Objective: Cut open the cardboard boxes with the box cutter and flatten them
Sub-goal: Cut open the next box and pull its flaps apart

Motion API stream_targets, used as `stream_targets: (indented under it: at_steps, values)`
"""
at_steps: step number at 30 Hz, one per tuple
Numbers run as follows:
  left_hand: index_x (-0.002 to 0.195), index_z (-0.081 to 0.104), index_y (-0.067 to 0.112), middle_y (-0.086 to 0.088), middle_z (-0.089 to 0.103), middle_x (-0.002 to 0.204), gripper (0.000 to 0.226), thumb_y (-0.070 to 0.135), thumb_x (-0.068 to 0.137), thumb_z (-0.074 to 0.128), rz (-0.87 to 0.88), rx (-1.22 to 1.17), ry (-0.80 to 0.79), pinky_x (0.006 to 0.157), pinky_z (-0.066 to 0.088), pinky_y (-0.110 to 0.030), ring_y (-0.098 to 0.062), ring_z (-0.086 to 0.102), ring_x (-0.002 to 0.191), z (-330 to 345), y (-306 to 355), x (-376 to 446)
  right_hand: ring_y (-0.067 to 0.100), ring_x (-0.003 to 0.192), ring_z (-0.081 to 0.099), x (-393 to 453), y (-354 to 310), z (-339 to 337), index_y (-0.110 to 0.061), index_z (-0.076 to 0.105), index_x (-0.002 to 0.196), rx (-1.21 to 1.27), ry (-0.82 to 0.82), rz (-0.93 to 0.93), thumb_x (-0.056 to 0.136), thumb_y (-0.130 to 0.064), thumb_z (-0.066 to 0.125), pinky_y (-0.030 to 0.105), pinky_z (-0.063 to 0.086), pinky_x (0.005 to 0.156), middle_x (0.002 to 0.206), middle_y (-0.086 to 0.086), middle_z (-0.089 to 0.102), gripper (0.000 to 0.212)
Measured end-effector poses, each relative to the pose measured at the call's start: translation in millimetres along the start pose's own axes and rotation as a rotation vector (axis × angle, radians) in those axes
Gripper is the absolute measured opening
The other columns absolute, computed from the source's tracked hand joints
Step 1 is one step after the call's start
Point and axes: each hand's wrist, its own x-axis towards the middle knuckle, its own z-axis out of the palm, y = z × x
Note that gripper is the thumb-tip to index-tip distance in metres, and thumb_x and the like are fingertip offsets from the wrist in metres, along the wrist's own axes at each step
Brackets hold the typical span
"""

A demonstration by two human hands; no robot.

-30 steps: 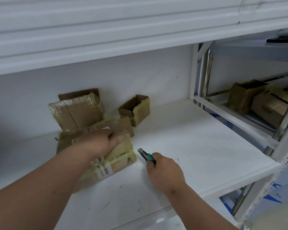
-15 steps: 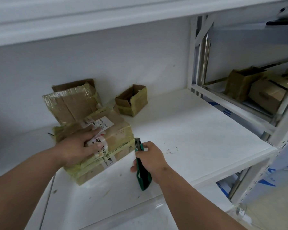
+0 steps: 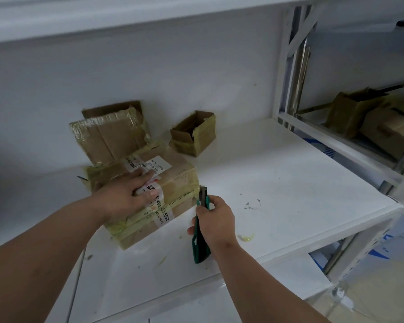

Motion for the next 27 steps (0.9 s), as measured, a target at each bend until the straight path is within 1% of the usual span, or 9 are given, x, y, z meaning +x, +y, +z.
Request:
stream_targets:
  at_steps: [1, 3, 5, 9, 12, 15, 16, 20, 27]
  values:
    - [0.148, 0.014, 0.056, 0.021, 0.009, 0.161, 0.104, 0.095, 0.052, 0.011, 0.003, -0.003, -0.004, 0.118, 0.015, -0.055, -0.014, 0.011, 0.150, 0.9, -1.8, 1.6, 0.017, 0.046, 0.064, -1.1, 0.2, 1.1, -0.026, 0.055, 0.103, -0.003, -0.001, -0.006, 0.096, -0.006, 0.047, 0.027, 0.056, 0.053, 0.081, 0.014, 0.067, 0.023]
    - [0.148, 0.013, 0.056, 0.021, 0.008, 0.161, 0.104, 0.095, 0.052, 0.011, 0.004, 0.001, -0.010, 0.118, 0.015, -0.055, -0.014, 0.011, 0.150, 1.7, -3.9, 4.3, 0.018, 0.046, 0.064, -3.0, -1.0, 3.1, -0.031, 0.055, 0.091, 0.012, -0.006, -0.011, 0.096, -0.005, 0.046, 0.028, 0.056, 0.052, 0.078, 0.014, 0.065, 0.028]
    - [0.148, 0.012, 0.056, 0.021, 0.007, 0.161, 0.105, 0.095, 0.051, 0.010, 0.005, 0.005, -0.019, 0.118, 0.013, -0.055, -0.014, 0.010, 0.150, 2.3, -4.8, 6.2, 0.018, 0.045, 0.062, -4.9, -3.1, 4.8, -0.031, 0.054, 0.084, 0.041, -0.007, -0.017, 0.095, -0.002, 0.045, 0.027, 0.052, 0.047, 0.075, 0.013, 0.063, 0.032]
    - [0.148, 0.009, 0.056, 0.022, 0.004, 0.161, 0.105, 0.095, 0.050, 0.008, 0.008, 0.017, -0.034, 0.118, 0.013, -0.056, -0.015, 0.008, 0.150, 3.1, -6.1, 7.5, 0.018, 0.044, 0.061, -8.7, -0.7, 9.1, -0.027, 0.060, 0.088, 0.075, 0.009, -0.027, 0.094, 0.000, 0.044, 0.023, 0.048, 0.045, 0.071, 0.012, 0.062, 0.032]
    - [0.148, 0.009, 0.056, 0.021, 0.004, 0.161, 0.106, 0.097, 0.050, 0.009, 0.019, 0.013, -0.036, 0.118, 0.014, -0.055, -0.014, 0.008, 0.150, 3.3, -9.6, 11.0, 0.020, 0.046, 0.061, -9.5, 1.6, 14.0, -0.026, 0.061, 0.089, 0.123, 0.020, -0.016, 0.094, -0.001, 0.045, 0.026, 0.052, 0.047, 0.071, 0.012, 0.062, 0.030]
    - [0.147, 0.010, 0.057, 0.021, 0.005, 0.161, 0.116, 0.105, 0.042, 0.005, 0.034, -0.003, -0.036, 0.119, 0.015, -0.054, -0.014, 0.008, 0.150, 5.0, -14.2, 14.8, 0.019, 0.047, 0.062, -9.2, 3.3, 18.9, -0.021, 0.063, 0.101, 0.161, 0.041, -0.016, 0.096, -0.003, 0.046, 0.029, 0.055, 0.050, 0.072, 0.012, 0.063, 0.025]
    - [0.147, 0.010, 0.057, 0.021, 0.005, 0.161, 0.118, 0.106, 0.039, 0.004, 0.033, -0.005, -0.039, 0.119, 0.015, -0.054, -0.015, 0.009, 0.150, 5.0, -14.4, 14.1, 0.018, 0.046, 0.062, -8.5, 4.0, 20.3, -0.021, 0.063, 0.101, 0.166, 0.051, -0.018, 0.096, -0.004, 0.046, 0.029, 0.055, 0.050, 0.072, 0.012, 0.063, 0.025]
    - [0.146, 0.014, 0.058, 0.024, 0.006, 0.160, 0.106, 0.097, 0.048, 0.016, 0.012, -0.056, -0.037, 0.119, 0.013, -0.054, -0.017, 0.011, 0.150, 4.0, -11.1, 10.6, 0.019, 0.045, 0.062, -5.2, 3.8, 27.1, -0.018, 0.063, 0.098, 0.205, 0.073, -0.020, 0.096, -0.004, 0.046, 0.029, 0.054, 0.050, 0.070, 0.011, 0.062, 0.023]
    - [0.143, 0.018, 0.062, 0.021, 0.012, 0.160, 0.106, 0.105, 0.046, 0.019, 0.031, -0.110, -0.021, 0.118, 0.016, -0.057, -0.020, 0.014, 0.150, 9.2, -19.7, 21.1, 0.018, 0.045, 0.062, -9.2, 13.7, 44.6, -0.014, 0.063, 0.105, 0.202, 0.115, -0.009, 0.096, -0.005, 0.046, 0.027, 0.052, 0.048, 0.072, 0.007, 0.064, 0.021]
